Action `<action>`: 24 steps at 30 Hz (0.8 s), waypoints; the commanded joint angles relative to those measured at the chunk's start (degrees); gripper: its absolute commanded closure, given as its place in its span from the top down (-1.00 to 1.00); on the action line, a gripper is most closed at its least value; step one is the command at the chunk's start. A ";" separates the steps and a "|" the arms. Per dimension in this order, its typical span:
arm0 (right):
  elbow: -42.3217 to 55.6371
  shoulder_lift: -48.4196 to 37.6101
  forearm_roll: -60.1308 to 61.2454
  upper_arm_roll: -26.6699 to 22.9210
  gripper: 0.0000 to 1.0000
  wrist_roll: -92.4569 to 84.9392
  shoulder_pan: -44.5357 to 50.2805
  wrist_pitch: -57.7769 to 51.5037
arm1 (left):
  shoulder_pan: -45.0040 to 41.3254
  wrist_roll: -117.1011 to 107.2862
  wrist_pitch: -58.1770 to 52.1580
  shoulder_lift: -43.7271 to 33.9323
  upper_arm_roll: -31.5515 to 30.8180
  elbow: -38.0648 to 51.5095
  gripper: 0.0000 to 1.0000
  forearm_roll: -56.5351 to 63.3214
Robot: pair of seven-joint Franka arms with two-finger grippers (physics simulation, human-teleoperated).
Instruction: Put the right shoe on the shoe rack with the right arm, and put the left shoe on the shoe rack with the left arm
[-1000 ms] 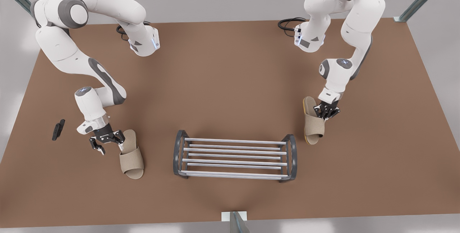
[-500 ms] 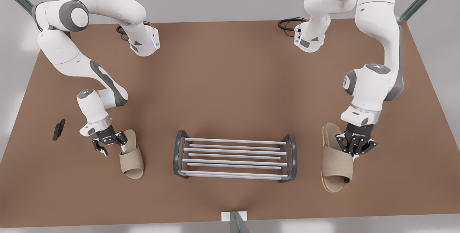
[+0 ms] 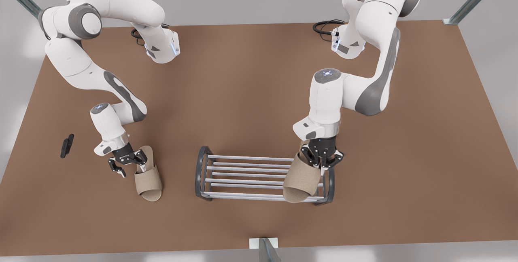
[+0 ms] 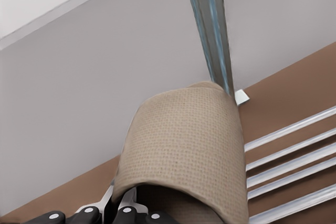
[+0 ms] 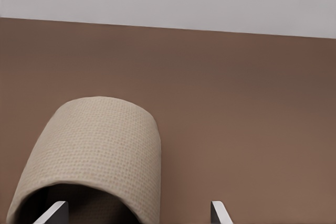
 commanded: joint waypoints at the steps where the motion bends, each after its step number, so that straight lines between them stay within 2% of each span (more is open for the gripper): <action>1: 0.14 0.20 -0.02 0.02 1.00 0.00 0.07 -0.04 | -1.17 -24.35 -5.10 0.61 0.17 0.62 -0.57 2.22; 4: 0.49 0.47 -0.02 0.02 1.00 0.00 0.43 -0.04 | -2.31 -27.16 -6.16 3.33 0.25 3.96 -0.57 4.33; 7: 0.67 0.99 0.07 0.02 1.00 0.00 0.43 -0.04 | -8.11 -28.39 -6.25 6.32 8.60 6.33 -0.57 6.79; 17: 0.67 1.08 1.74 0.02 1.00 0.00 1.74 -0.04 | -12.16 -38.76 -7.39 8.16 8.60 5.45 -0.57 9.95; 24: 2.16 2.05 1.74 0.02 1.00 0.00 2.10 -0.04 | -11.54 -40.44 -6.60 8.78 8.52 4.57 -0.57 14.88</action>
